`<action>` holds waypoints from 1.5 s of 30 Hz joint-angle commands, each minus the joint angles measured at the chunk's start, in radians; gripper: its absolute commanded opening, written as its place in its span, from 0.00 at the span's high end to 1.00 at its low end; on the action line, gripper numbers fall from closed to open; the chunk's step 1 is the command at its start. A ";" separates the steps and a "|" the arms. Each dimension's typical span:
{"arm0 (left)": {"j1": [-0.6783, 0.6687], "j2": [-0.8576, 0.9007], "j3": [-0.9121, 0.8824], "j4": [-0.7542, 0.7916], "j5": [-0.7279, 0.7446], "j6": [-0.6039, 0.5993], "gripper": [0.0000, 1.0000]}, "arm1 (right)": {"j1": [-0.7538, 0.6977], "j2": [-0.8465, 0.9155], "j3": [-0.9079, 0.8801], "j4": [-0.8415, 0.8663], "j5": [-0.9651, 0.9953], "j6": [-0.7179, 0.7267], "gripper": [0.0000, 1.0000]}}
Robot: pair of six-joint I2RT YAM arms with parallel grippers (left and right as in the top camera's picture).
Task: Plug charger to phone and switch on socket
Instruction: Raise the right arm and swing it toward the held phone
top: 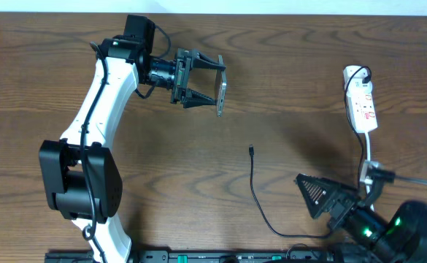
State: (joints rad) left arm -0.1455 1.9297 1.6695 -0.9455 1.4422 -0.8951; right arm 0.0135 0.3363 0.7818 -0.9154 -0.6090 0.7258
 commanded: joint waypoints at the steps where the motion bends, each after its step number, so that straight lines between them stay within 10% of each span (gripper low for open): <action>1: 0.005 -0.028 0.028 -0.002 0.065 -0.009 0.32 | -0.004 0.239 0.241 -0.210 0.155 -0.366 0.01; 5: 0.005 -0.028 0.028 -0.002 0.066 -0.009 0.32 | 0.008 0.481 0.516 -0.468 0.306 -0.358 0.07; 11: 0.005 -0.028 0.028 -0.002 0.067 -0.009 0.32 | 0.030 0.537 0.562 -0.373 -0.032 -0.444 0.15; 28: 0.005 -0.028 0.028 -0.002 0.069 -0.008 0.32 | 0.788 1.094 0.961 -0.638 0.963 -0.084 0.07; 45: 0.005 -0.028 0.028 -0.002 0.069 -0.061 0.32 | 0.854 1.353 1.297 -0.510 1.106 0.228 0.12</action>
State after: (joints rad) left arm -0.1459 1.9297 1.6695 -0.9451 1.4506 -0.9283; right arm 0.8604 1.6821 2.0647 -1.4441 0.4706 0.8722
